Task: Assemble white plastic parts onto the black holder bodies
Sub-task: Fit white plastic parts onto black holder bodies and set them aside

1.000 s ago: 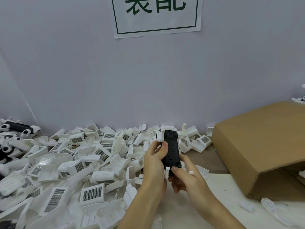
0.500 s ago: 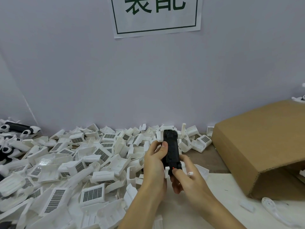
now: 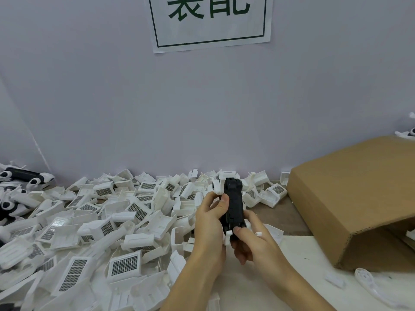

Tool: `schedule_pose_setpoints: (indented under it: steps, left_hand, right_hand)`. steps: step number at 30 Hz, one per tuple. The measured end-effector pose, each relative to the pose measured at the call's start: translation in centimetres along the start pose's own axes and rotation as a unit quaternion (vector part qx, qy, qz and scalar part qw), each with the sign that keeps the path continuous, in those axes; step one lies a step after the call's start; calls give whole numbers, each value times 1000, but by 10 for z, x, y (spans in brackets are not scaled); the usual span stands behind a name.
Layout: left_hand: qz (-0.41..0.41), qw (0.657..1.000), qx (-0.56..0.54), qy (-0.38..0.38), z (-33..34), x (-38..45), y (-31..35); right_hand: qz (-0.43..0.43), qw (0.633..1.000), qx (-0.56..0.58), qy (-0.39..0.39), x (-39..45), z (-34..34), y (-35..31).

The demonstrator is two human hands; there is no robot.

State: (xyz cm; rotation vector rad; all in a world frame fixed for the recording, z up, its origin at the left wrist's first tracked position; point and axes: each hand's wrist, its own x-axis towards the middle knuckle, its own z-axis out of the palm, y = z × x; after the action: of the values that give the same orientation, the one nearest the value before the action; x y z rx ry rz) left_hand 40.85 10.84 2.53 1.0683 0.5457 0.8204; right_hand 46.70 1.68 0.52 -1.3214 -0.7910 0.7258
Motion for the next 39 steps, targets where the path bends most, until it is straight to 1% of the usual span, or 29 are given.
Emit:
schedule_pose_setpoints:
  steps: [5,8,11,16,23,27,31,33,35,37,38,39]
  left_hand:
    - [0,1000,6,3,-1,1,-1]
    - [-2,1000,2,4,-1,0,0]
    - [0,1000,-3,3,0,-1,1]
    - [5,1000,4,-7,1,-5,4]
    - [10,1000,12,-2,3,-6,5]
    - [-1,999,-36,3,2,-6,6]
    - [-46,988,-148,23,1,-6,10]
    - [-63,979,-193,30,1,-6,12]
    - [-70,971,-225,36,1,-6,13]
    - [-79,969,-233,38,1,-5,14]
    - [-81,970,-228,34,1,-6,15]
    - [-80,971,-222,27,1,-6,15]
  right_hand:
    - [3,1000,-7,-14,0,-2,0]
    - [-6,999,-27,-20,0,-3,2]
    - [-16,999,-23,-26,0,-2,2]
    - [-8,1000,-12,-25,0,-1,0]
    - [7,999,-37,-33,0,-3,0]
    - [-1,999,-31,-42,0,-6,-2]
    - [14,996,2,-86,4,-21,-7]
    - [1,998,-3,-59,5,-31,-12]
    - [-34,997,-60,33,7,-43,-16]
    - [-77,974,-159,139,8,-57,-15]
    - [-93,958,-208,171,8,-62,-14]
    - [-98,945,-254,182,9,-65,-12]
